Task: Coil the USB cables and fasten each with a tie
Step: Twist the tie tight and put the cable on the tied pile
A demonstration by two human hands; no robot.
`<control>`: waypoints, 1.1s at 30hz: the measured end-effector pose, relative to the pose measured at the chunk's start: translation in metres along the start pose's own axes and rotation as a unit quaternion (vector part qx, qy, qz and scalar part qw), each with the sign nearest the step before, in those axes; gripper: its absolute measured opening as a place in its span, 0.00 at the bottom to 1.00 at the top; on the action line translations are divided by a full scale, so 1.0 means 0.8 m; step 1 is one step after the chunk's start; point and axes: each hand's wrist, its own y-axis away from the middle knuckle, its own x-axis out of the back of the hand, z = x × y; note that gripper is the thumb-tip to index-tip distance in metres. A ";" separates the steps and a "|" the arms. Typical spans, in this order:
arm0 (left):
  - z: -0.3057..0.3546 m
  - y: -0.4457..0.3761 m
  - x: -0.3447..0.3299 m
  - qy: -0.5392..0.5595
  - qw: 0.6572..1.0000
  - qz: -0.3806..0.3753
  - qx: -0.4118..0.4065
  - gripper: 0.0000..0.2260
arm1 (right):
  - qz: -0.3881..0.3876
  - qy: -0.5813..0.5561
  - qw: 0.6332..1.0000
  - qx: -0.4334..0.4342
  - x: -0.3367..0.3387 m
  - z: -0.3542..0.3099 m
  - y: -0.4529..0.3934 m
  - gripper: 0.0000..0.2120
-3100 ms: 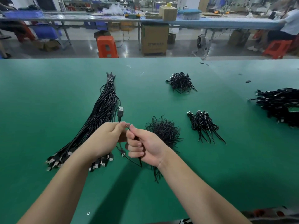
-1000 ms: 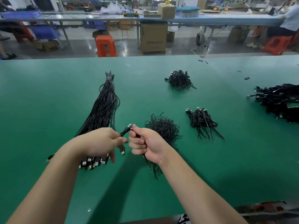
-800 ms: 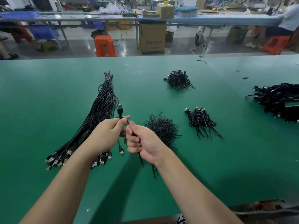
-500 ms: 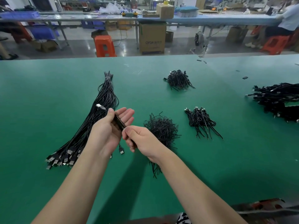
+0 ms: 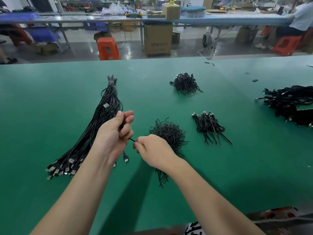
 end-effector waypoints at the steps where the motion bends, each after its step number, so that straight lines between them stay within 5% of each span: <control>1: 0.000 0.002 -0.001 -0.007 1.000 -0.006 -0.005 0.13 | 0.012 -0.018 1.000 0.008 0.001 -0.003 -0.001 0.11; 10: 0.005 0.024 -0.008 -0.082 0.992 -0.091 -0.011 0.13 | 0.003 -0.466 0.885 0.009 0.012 -0.007 -0.007 0.19; 15: 0.011 0.027 -0.004 -0.105 0.980 -0.165 0.032 0.15 | 0.011 -0.501 0.865 -0.004 0.014 -0.007 -0.003 0.08; 18: 0.019 0.027 -0.001 -0.114 0.967 -0.212 0.078 0.15 | 0.002 -0.513 0.859 -0.006 0.012 -0.003 0.002 0.26; 20: 0.023 0.027 -0.002 -0.127 0.962 -0.224 0.096 0.15 | 0.002 -0.508 0.861 -0.011 0.008 0.001 0.004 0.24; 26: 0.027 0.034 -0.011 -0.201 0.946 -0.228 0.110 0.15 | 0.024 -0.483 0.875 -0.035 -0.002 0.006 0.006 0.13; 33: 0.029 0.041 -0.025 -0.259 0.944 -0.180 0.101 0.16 | 0.057 -0.462 0.883 -0.055 -0.008 0.003 0.007 0.18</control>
